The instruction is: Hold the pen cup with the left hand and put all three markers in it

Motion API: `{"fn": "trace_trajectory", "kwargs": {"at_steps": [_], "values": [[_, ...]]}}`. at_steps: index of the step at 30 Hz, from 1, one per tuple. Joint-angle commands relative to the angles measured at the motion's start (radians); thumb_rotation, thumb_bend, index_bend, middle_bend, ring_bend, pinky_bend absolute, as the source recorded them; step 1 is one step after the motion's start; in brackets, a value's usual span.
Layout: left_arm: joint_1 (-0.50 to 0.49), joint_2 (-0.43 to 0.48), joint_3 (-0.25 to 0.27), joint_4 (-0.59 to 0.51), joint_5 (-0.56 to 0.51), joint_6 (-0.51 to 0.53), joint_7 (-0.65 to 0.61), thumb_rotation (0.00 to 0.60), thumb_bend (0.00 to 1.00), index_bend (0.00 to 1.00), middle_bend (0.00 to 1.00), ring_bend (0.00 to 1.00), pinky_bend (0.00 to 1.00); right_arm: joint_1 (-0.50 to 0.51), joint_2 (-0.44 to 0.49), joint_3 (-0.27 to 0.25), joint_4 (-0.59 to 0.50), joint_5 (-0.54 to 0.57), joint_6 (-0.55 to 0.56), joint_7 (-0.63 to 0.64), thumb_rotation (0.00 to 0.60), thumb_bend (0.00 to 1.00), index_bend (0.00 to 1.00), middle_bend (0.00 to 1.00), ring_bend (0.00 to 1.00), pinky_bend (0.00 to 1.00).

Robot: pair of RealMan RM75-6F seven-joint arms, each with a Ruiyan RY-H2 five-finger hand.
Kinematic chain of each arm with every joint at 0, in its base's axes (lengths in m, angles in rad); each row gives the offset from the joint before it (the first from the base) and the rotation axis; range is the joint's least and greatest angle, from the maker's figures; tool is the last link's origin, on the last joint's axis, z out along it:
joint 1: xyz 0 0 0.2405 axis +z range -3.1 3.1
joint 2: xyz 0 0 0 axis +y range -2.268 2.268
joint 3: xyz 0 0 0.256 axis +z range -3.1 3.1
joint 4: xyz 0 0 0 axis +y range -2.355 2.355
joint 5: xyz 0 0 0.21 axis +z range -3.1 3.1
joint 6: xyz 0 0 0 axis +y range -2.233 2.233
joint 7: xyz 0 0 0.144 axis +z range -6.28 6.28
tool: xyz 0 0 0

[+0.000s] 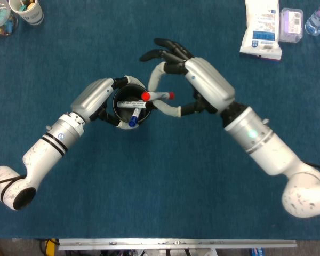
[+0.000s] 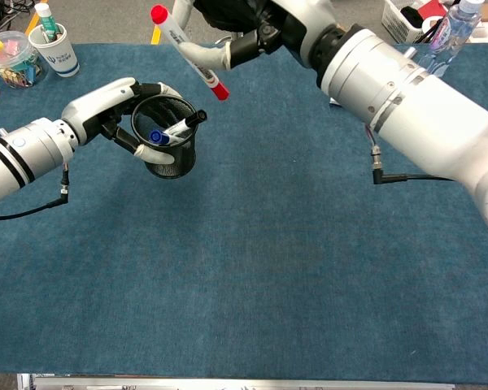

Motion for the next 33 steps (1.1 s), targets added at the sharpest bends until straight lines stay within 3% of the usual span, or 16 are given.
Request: {"fn": "trace_trajectory", "kwargs": {"at_steps": [1, 11, 20, 24, 29, 33], "values": [[-0.003, -0.002, -0.002, -0.003, -0.004, -0.003, 0.005, 0.6, 0.02, 0.31, 0.4, 0.33, 0.29, 0.025, -0.032, 0.015, 0.025, 0.017, -0.01, 0.006, 0.6, 0.37, 0.65, 0.25, 0.02, 0.0], [-0.008, -0.004, -0.009, -0.022, -0.011, -0.005, 0.025, 0.6, 0.02, 0.31, 0.4, 0.33, 0.29, 0.091, -0.16, 0.049, 0.135, 0.079, -0.013, 0.003, 0.6, 0.37, 0.65, 0.25, 0.02, 0.0], [-0.012, -0.008, -0.017, -0.03, -0.019, -0.006, 0.036, 0.6, 0.02, 0.31, 0.4, 0.33, 0.29, 0.124, -0.229, 0.037, 0.199, 0.079, -0.026, -0.006, 0.6, 0.38, 0.63, 0.24, 0.02, 0.0], [-0.01, -0.007, -0.017, -0.032, -0.019, -0.002, 0.039, 0.6, 0.02, 0.31, 0.4, 0.33, 0.29, 0.129, -0.233, 0.023, 0.212, 0.059, -0.036, -0.009, 0.6, 0.36, 0.48, 0.18, 0.01, 0.0], [-0.008, -0.002, -0.017, -0.03, -0.02, -0.001, 0.036, 0.6, 0.02, 0.31, 0.4, 0.33, 0.29, 0.125, -0.231, 0.016, 0.219, 0.044, -0.033, -0.012, 0.564, 0.23, 0.22, 0.11, 0.0, 0.0], [-0.005, -0.001, -0.012, -0.024, -0.019, -0.001, 0.031, 0.6, 0.02, 0.31, 0.4, 0.33, 0.29, 0.112, -0.214, 0.016, 0.203, 0.013, -0.008, -0.009, 0.556, 0.2, 0.14, 0.09, 0.0, 0.0]]}}
